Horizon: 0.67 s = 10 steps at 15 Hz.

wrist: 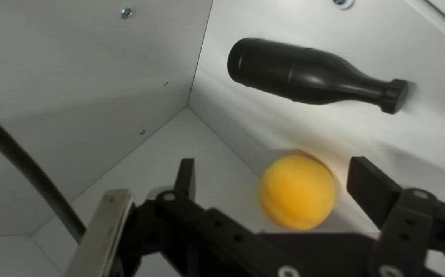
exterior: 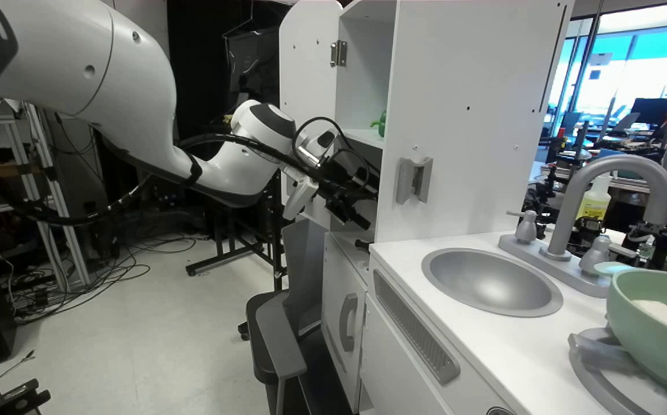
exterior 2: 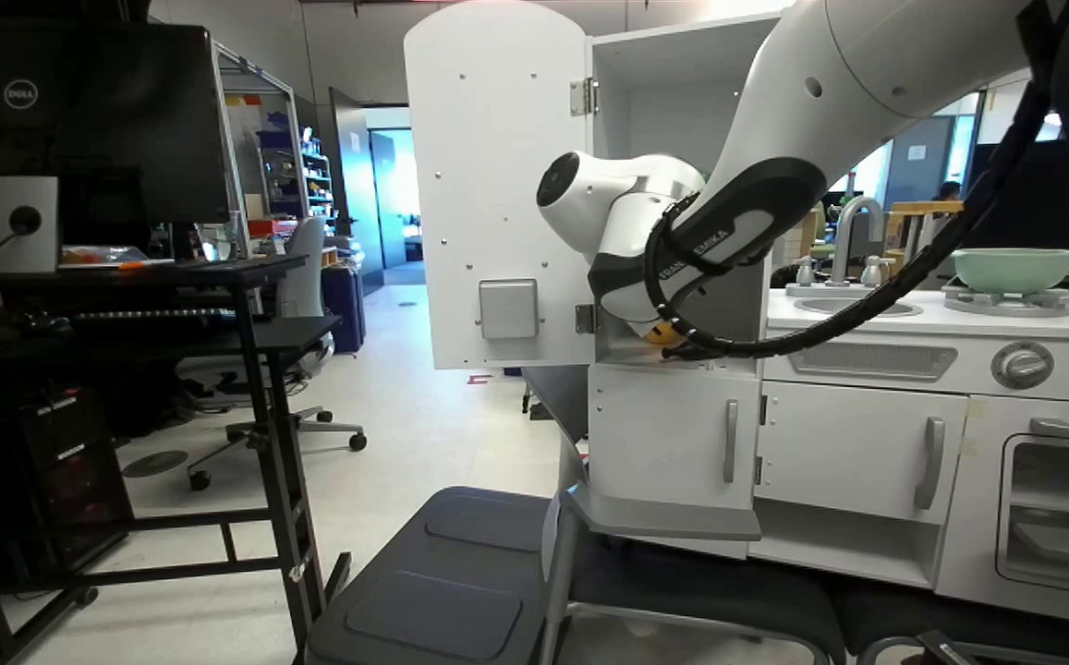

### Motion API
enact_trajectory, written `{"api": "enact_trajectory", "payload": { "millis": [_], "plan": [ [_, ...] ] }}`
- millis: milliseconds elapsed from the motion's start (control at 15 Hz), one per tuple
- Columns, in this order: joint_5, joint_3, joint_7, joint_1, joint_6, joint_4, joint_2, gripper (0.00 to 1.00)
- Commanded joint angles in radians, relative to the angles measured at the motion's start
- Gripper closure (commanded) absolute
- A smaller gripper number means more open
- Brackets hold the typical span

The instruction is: Open the cabinet, then put the bottle and the orange object in the bottom compartment of the cabinet

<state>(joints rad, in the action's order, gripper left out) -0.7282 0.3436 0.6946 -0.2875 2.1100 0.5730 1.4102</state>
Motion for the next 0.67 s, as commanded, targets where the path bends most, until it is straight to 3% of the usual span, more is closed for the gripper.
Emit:
{"api": "enact_trajectory", "payload": {
  "millis": [0,267,600],
  "plan": [
    [0.008,0.0,-0.012,0.001,-0.019,-0.054,0.009,0.0],
    [0.041,-0.064,-0.133,-0.008,0.002,-0.023,-0.042,0.0],
    [0.108,-0.202,-0.408,-0.013,-0.007,0.031,-0.145,0.0]
  ]
}}
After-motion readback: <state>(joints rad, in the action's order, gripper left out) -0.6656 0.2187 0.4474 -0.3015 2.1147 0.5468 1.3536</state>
